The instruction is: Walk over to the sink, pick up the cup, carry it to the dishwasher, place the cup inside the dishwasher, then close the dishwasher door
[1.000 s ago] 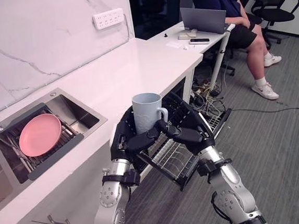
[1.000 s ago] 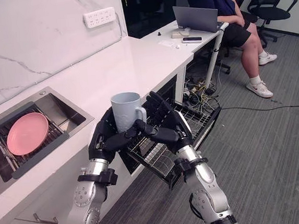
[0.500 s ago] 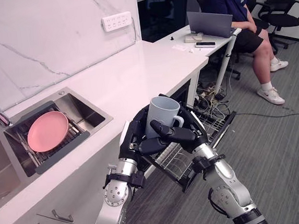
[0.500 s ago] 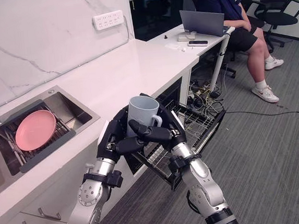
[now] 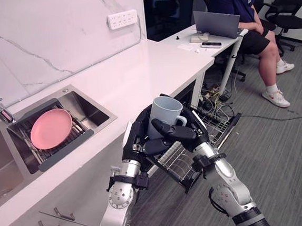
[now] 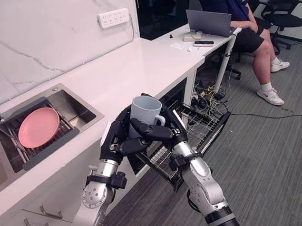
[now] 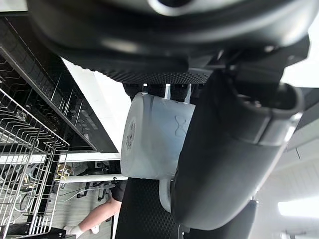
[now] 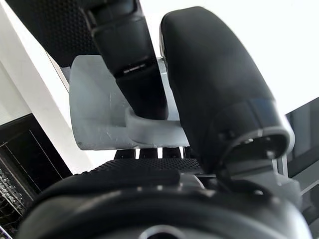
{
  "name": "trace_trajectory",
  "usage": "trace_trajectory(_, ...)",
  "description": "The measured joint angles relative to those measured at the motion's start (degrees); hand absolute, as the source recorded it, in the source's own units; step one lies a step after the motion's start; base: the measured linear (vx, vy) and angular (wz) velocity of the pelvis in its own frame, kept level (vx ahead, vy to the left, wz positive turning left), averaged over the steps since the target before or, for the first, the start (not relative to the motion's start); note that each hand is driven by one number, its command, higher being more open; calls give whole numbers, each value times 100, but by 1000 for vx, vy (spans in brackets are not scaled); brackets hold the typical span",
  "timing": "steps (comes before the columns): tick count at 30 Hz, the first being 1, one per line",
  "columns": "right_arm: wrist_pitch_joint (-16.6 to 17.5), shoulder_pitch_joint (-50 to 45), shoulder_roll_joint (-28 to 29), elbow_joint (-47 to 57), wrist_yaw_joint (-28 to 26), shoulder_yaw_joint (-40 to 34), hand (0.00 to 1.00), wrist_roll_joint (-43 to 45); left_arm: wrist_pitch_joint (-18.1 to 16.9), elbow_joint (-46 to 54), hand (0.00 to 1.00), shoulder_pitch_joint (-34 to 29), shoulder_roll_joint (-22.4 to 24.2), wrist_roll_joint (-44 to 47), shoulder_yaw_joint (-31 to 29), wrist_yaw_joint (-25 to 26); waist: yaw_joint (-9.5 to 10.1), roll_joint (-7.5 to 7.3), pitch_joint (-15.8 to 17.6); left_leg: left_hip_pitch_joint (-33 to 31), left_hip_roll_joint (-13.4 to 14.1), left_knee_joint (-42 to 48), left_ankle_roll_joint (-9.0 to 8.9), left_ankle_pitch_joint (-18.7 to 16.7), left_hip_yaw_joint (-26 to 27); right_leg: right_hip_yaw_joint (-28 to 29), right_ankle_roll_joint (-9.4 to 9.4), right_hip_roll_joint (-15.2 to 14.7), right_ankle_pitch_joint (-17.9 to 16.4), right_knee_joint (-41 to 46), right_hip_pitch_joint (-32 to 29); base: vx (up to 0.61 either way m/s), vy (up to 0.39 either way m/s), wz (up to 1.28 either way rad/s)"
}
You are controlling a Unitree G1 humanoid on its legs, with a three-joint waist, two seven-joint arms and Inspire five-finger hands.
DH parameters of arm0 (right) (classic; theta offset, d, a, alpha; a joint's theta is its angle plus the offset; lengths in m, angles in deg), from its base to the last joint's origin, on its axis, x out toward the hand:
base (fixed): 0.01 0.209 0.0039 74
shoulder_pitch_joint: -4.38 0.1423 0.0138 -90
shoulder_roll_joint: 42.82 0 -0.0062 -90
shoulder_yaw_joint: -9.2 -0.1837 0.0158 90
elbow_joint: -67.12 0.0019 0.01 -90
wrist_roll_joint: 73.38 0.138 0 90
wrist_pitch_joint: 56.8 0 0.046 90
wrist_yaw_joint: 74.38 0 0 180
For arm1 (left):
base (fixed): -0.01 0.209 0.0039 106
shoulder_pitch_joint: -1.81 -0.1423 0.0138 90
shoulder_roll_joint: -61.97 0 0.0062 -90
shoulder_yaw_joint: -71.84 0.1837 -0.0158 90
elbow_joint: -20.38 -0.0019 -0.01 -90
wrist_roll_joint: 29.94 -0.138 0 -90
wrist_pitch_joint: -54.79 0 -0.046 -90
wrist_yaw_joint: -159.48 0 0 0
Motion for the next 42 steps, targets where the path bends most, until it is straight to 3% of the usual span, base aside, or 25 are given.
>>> trace_trajectory(5,67,-246,465,199,301,-199,30,-1326,0,0,90,-192,225,4,-54,2,-6,-8,6,27,17,-23,-1,0,-17,-16,3,-7,-2,-9,30,-1,-7,1)
trace_trajectory(7,107,-278,786,206,891,-849,30,-1866,-21,0,90,-369,347,87,-368,47,11,-13,9,35,6,-31,-3,1,-50,-49,8,-19,-6,-9,50,-19,-10,8)
trace_trajectory(10,170,-359,763,241,1446,-1608,30,-2389,-35,-5,90,-643,314,243,-782,208,7,-14,10,66,-11,-98,-5,20,-63,-66,17,-34,-12,-9,55,-6,-2,2)
trace_trajectory(13,185,-566,656,405,1683,-1781,30,-2751,-34,-41,90,-885,178,243,-753,206,-33,-16,12,71,-12,-110,-5,20,-54,-60,24,-36,-17,-20,56,0,0,0)
trace_trajectory(20,286,-642,560,394,1589,-1399,30,-2979,-35,-193,90,-906,166,360,-262,-139,-37,-19,18,64,4,-117,-14,15,-40,-47,24,-22,-17,-30,41,0,0,0)
trace_trajectory(26,159,-509,97,-894,1054,-1279,30,-2969,-15,-924,90,-920,18,810,-277,-493,23,-29,81,-201,1,-74,-17,39,-53,-62,24,-33,-16,16,-198,9,-5,3)
trace_trajectory(32,-75,703,-628,-2216,1091,-1315,30,-2970,25,-1438,90,-683,-298,910,-468,-510,41,6,1027,-1149,56,875,-14,-116,-323,-321,-26,-53,-80,567,-805,-93,-5,26)
trace_trajectory(34,-83,1184,-788,-2551,1188,-1318,30,-2969,28,-1808,90,-524,-337,906,-613,-489,95,42,1374,-1500,54,1197,-49,-146,-460,-451,-60,-80,-251,1050,-1156,-224,-13,35)
trace_trajectory(39,-132,1735,-972,-2882,1323,-1321,30,-2971,30,-2144,90,-422,-377,904,-898,-311,333,109,1692,-2112,13,1545,-83,-164,-614,-630,-116,-220,-561,1878,-1865,-148,-14,27)
trace_trajectory(42,-199,2262,-1119,-3176,1413,-1332,30,-2983,25,-2258,90,-310,-360,909,-1191,-84,356,114,1887,-2509,39,1774,-67,-172,-588,-779,-149,-312,-709,2247,-2259,-125,-41,31)
